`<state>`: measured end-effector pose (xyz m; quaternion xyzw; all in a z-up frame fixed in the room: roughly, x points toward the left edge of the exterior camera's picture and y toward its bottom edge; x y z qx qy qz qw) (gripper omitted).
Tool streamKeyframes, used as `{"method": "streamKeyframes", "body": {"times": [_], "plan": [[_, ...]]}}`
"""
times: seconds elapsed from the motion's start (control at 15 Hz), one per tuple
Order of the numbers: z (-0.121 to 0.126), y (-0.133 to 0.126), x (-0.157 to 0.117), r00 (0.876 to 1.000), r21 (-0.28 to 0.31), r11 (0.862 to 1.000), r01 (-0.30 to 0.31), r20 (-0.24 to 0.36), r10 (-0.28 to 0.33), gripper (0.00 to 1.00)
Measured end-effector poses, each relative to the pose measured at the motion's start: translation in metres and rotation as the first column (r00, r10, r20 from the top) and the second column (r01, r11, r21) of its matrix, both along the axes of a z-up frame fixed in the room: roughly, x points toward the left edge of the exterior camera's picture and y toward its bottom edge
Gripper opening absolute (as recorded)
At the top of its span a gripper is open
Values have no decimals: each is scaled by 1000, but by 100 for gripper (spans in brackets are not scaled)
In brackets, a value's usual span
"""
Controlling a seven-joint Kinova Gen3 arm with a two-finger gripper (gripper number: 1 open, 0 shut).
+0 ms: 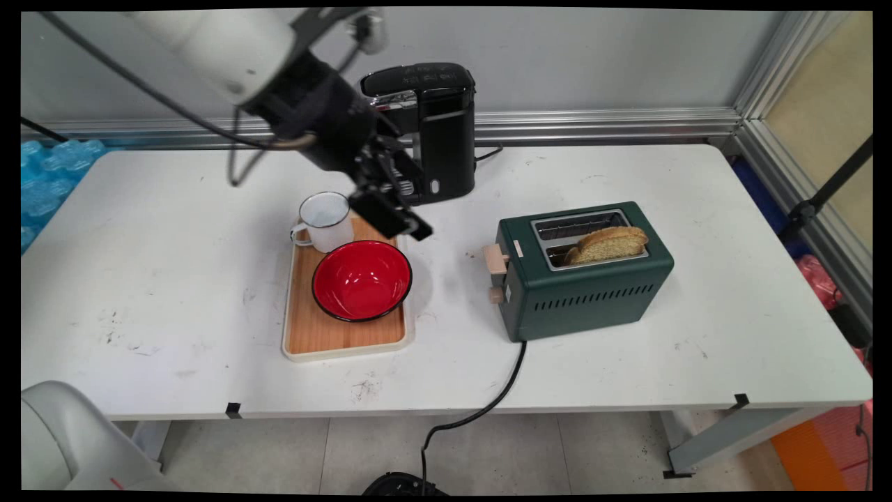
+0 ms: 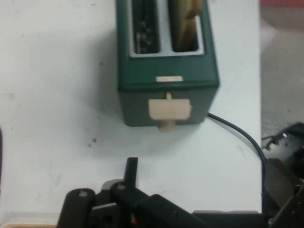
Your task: Press the toaster switch
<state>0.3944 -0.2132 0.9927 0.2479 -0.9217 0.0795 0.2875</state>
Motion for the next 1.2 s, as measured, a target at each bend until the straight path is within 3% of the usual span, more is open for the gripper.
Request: {"method": "streamKeyframes", "body": {"times": [0.4, 0.47, 1.2], "plan": [[-22, -18, -40, 993, 21, 993, -116, 6, 116, 100], [-25, -20, -46, 992, 23, 992, -125, 9, 125, 0], [-58, -39, -81, 989, 43, 989, -139, 48, 137, 0]]}}
